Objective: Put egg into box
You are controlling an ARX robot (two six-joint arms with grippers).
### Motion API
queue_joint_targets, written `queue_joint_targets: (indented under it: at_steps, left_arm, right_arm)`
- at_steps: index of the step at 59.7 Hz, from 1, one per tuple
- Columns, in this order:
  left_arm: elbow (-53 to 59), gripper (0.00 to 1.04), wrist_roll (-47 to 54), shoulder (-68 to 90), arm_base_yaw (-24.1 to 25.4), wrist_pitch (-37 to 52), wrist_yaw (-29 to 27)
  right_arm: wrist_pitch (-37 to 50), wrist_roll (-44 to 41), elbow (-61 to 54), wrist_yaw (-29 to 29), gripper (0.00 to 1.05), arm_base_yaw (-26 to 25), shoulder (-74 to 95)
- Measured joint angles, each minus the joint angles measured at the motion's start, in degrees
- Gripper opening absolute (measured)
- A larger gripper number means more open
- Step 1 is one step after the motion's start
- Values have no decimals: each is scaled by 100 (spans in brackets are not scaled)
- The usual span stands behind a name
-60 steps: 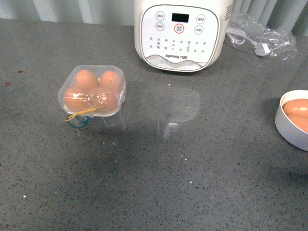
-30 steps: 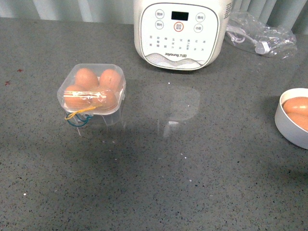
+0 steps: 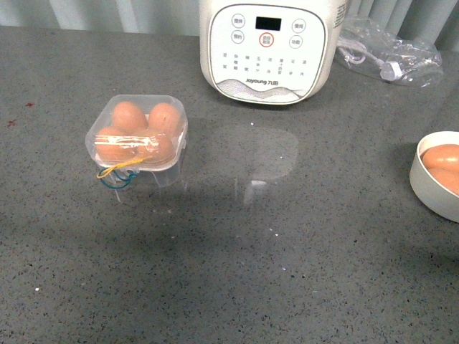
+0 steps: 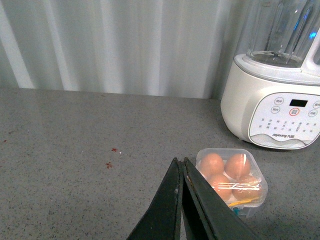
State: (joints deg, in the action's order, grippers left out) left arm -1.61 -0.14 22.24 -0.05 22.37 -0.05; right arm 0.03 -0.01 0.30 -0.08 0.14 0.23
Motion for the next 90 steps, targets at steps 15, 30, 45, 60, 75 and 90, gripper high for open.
queue_joint_targets:
  at_steps: [15, 30, 45, 60, 75, 90]
  left_arm:
    - [0, 4, 0, -584, 0, -575, 0]
    - [0, 4, 0, -1021, 0, -1010, 0]
    - [0, 4, 0, -1897, 0, -2094, 0]
    - [0, 4, 0, -2201, 0, -2234, 0]
    - [0, 38, -4, -2203, 0, -2234, 0]
    - [0, 82, -4, -2203, 0, -2234, 0]
  right_arm:
    - [0, 0, 0, 0, 97, -2, 0]
    - [0, 0, 0, 0, 97, 0, 0]
    - [0, 0, 0, 0, 97, 0, 0]
    - [0, 0, 0, 2, 97, -2, 0]
    - [0, 0, 0, 0, 97, -2, 0]
    - [0, 0, 0, 0, 97, -2, 0]
